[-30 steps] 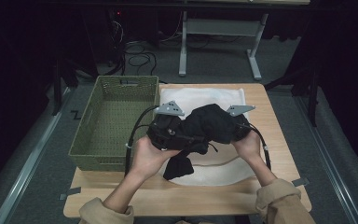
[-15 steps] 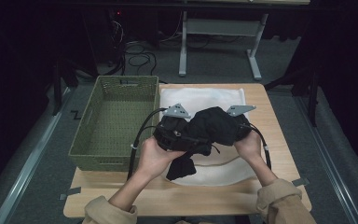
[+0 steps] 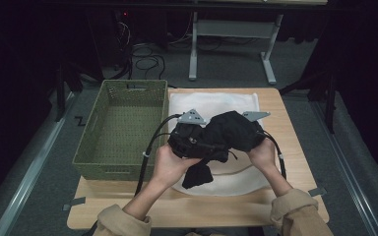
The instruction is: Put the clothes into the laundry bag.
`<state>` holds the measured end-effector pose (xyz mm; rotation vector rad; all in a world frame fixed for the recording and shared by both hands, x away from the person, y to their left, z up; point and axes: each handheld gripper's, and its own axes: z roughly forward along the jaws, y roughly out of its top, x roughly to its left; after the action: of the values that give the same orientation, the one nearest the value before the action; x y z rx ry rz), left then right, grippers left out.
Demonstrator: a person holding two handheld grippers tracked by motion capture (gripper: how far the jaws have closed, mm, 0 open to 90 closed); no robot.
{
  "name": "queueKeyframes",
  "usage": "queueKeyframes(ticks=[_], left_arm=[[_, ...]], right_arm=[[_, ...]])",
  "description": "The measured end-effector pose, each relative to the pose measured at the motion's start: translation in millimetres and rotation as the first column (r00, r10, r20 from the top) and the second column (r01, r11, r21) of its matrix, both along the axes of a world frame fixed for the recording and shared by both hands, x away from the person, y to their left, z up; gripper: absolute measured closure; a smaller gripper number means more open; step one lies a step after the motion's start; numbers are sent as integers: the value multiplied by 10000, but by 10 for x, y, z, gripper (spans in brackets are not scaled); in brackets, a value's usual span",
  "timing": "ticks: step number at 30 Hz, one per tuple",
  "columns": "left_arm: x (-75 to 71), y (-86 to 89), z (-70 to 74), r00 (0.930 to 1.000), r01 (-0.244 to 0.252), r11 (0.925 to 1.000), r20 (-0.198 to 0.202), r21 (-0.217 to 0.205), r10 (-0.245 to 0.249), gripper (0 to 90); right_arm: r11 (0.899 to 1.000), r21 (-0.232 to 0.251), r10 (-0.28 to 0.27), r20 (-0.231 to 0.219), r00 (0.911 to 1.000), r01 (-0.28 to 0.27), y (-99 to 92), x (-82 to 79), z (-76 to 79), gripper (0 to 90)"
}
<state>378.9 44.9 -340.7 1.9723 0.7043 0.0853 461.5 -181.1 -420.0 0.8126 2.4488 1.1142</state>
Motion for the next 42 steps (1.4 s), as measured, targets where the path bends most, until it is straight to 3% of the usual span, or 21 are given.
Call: queueKeyframes(ticks=[6, 12, 19, 42], left_arm=[[34, -56, -83, 10000, -9, 10000, -24, -54, 8, 549], [40, -16, -165, 9999, -104, 9999, -127, 20, 104, 546], [66, 32, -281, 9995, -205, 9996, -242, -173, 201, 544], [90, 72, -464, 9992, -368, 9990, -162, -267, 364, 531]], right_arm=[[10000, -51, 65, -1, 10000, -65, -13, 6, -3, 879], [10000, 8, 1, -89, 10000, 0, -6, -1, -2, 879], [9998, -168, 134, -3, 9999, -134, 13, 10, -17, 879], [9996, -269, 127, -109, 9999, -130, 22, 11, -29, 879]])
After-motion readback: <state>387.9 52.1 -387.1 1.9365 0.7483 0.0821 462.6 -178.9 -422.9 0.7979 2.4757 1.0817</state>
